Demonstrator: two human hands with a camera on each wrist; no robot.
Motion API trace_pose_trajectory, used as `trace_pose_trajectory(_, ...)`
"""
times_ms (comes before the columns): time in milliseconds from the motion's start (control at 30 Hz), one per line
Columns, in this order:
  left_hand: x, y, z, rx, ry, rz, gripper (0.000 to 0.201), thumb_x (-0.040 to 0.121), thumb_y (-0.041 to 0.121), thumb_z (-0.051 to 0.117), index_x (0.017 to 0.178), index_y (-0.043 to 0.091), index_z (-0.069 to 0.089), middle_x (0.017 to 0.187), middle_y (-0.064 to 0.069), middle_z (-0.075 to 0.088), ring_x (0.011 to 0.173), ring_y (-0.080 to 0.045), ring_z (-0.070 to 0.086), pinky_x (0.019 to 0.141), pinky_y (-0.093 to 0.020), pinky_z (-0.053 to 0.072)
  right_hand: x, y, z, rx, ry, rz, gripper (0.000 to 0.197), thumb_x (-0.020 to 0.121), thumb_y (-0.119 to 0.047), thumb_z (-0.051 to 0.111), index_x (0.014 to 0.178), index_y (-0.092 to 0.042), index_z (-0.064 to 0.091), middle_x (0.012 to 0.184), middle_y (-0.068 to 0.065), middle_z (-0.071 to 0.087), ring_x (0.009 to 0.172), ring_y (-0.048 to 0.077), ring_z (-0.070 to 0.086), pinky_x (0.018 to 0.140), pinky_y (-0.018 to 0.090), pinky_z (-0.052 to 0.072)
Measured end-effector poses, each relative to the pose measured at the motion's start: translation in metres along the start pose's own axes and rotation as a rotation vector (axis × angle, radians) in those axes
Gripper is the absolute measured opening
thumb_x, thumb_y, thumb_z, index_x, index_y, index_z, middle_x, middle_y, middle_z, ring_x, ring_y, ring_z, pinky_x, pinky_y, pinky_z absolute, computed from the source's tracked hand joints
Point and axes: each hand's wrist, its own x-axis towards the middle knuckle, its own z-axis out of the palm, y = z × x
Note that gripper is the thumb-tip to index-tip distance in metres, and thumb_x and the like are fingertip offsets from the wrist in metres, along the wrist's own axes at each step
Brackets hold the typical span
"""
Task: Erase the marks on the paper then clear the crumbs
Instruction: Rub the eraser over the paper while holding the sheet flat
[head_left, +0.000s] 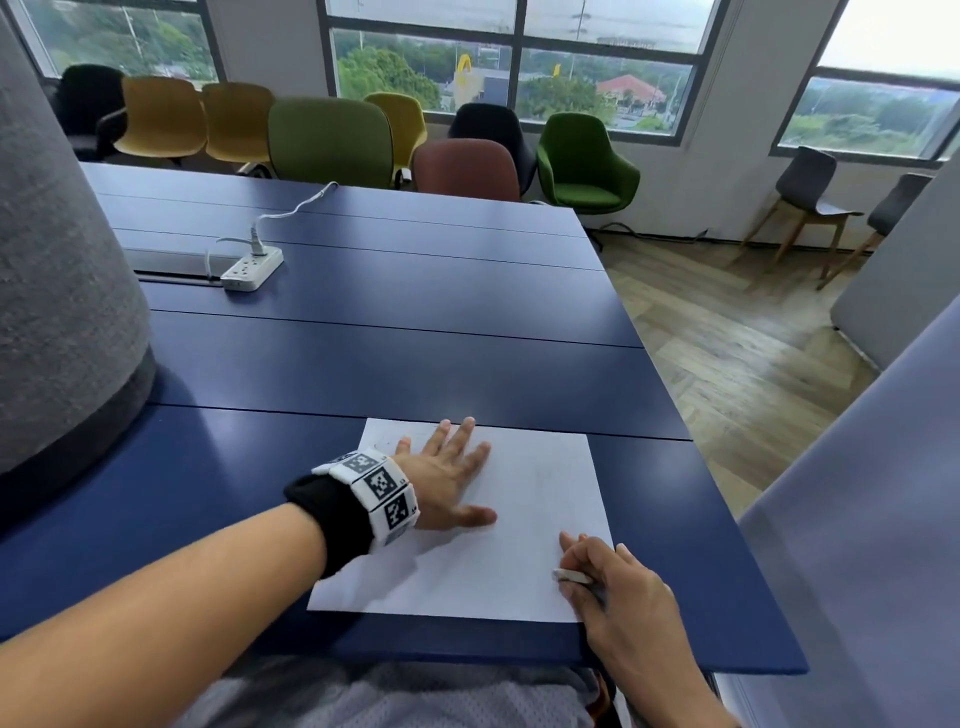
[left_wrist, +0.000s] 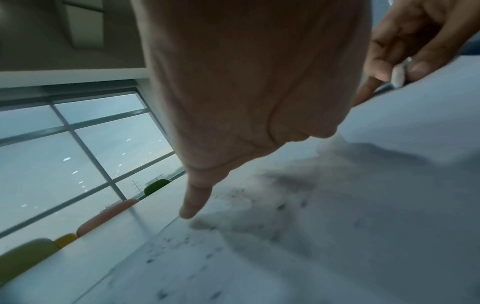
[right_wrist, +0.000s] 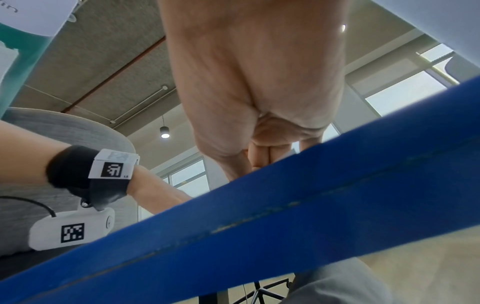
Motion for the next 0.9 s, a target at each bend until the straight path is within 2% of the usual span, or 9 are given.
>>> trace_pose_trajectory(67, 0.005, 0.006, -0.004, -0.02, -0.026, -0.001, 0.098, 0.088, 0.078, 0.038, 0.156, 0.032, -0.015, 0.159, -0.001, -0.034, 0.149, -0.027, -0.023, 0.115, -0.069, 0.005, 0.004, -0.003, 0.001, -0.031, 0.017, -0.003, 0.025, 0.085, -0.035, 0.067, 0.097, -0.041, 0.045, 0.106, -0.015, 0.07, 0.099, 0.011, 0.062, 0.082, 0.029, 0.054)
trace_pose_trajectory(100, 0.007, 0.009, -0.005, -0.025, -0.033, -0.025, 0.1, 0.085, 0.08, 0.04, 0.155, 0.033, -0.015, 0.159, -0.001, -0.034, 0.149, -0.029, -0.022, 0.113, -0.071, 0.006, 0.007, -0.003, 0.001, -0.045, 0.023, -0.008, 0.024, 0.085, -0.036, 0.066, 0.096, -0.039, 0.045, 0.104, -0.012, 0.069, 0.092, 0.012, 0.062, 0.08, 0.027, 0.053)
trace_pose_trajectory(233, 0.012, 0.019, -0.019, -0.044, -0.04, -0.064, 0.113, 0.079, 0.079, 0.055, 0.157, 0.031, -0.012, 0.161, -0.004, -0.029, 0.15, -0.035, -0.019, 0.114, -0.066, 0.012, 0.017, -0.007, -0.003, -0.122, -0.026, -0.016, 0.017, 0.084, -0.041, 0.061, 0.093, -0.034, 0.048, 0.103, -0.01, 0.069, 0.088, 0.015, 0.061, 0.08, 0.028, 0.052)
trace_pose_trajectory(333, 0.017, 0.019, -0.028, -0.057, -0.062, -0.069, 0.12, 0.07, 0.079, 0.064, 0.156, 0.041, -0.01, 0.162, -0.006, -0.025, 0.149, -0.04, -0.016, 0.118, -0.061, 0.012, 0.025, -0.015, -0.017, -0.135, -0.12, -0.016, 0.012, 0.082, -0.036, 0.064, 0.088, -0.034, 0.053, 0.099, -0.012, 0.072, 0.091, 0.01, 0.063, 0.084, 0.028, 0.052)
trace_pose_trajectory(433, 0.023, 0.02, -0.031, -0.046, -0.071, -0.095, 0.123, 0.066, 0.078, 0.069, 0.155, 0.044, -0.009, 0.163, -0.008, -0.023, 0.149, -0.042, -0.014, 0.118, -0.061, 0.012, 0.046, -0.024, -0.042, -0.038, -0.209, -0.017, 0.008, 0.079, -0.029, 0.071, 0.078, -0.032, 0.063, 0.081, -0.015, 0.072, 0.079, 0.001, 0.066, 0.075, 0.026, 0.054)
trace_pose_trajectory(533, 0.026, 0.023, -0.032, -0.042, -0.061, -0.11, 0.126, 0.064, 0.076, 0.074, 0.154, 0.045, -0.009, 0.163, -0.009, -0.022, 0.149, -0.044, -0.012, 0.118, -0.062, 0.015, 0.085, -0.03, -0.058, -0.012, -0.174, -0.063, 0.015, 0.079, -0.02, 0.075, 0.072, -0.028, 0.064, 0.074, -0.011, 0.069, 0.07, 0.002, 0.064, 0.068, 0.027, 0.054)
trace_pose_trajectory(700, 0.035, 0.023, -0.032, -0.03, -0.07, -0.15, 0.134, 0.055, 0.079, 0.075, 0.152, 0.05, -0.013, 0.162, -0.008, -0.025, 0.148, -0.046, -0.013, 0.116, -0.063, 0.019, 0.149, -0.026, -0.047, -0.051, -0.27, -0.073, 0.007, 0.083, -0.019, 0.074, 0.079, -0.013, 0.071, 0.075, -0.002, 0.07, 0.07, 0.014, 0.067, 0.062, 0.02, 0.051)
trace_pose_trajectory(767, 0.037, 0.022, -0.031, -0.029, -0.08, -0.157, 0.135, 0.054, 0.08, 0.075, 0.151, 0.05, -0.015, 0.161, -0.007, -0.027, 0.147, -0.046, -0.015, 0.116, -0.063, 0.019, 0.163, -0.023, -0.04, -0.095, -0.294, -0.095, 0.008, 0.084, -0.021, 0.072, 0.082, -0.013, 0.071, 0.078, -0.002, 0.071, 0.073, 0.013, 0.066, 0.065, 0.019, 0.05)
trace_pose_trajectory(900, 0.037, 0.023, -0.03, -0.029, -0.073, -0.16, 0.136, 0.055, 0.079, 0.075, 0.15, 0.05, -0.017, 0.161, -0.008, -0.029, 0.147, -0.047, -0.016, 0.116, -0.064, 0.019, 0.175, -0.021, -0.034, -0.194, -0.313, -0.136, 0.011, 0.083, -0.03, 0.069, 0.084, -0.019, 0.071, 0.083, -0.006, 0.07, 0.076, 0.01, 0.065, 0.073, 0.027, 0.054)
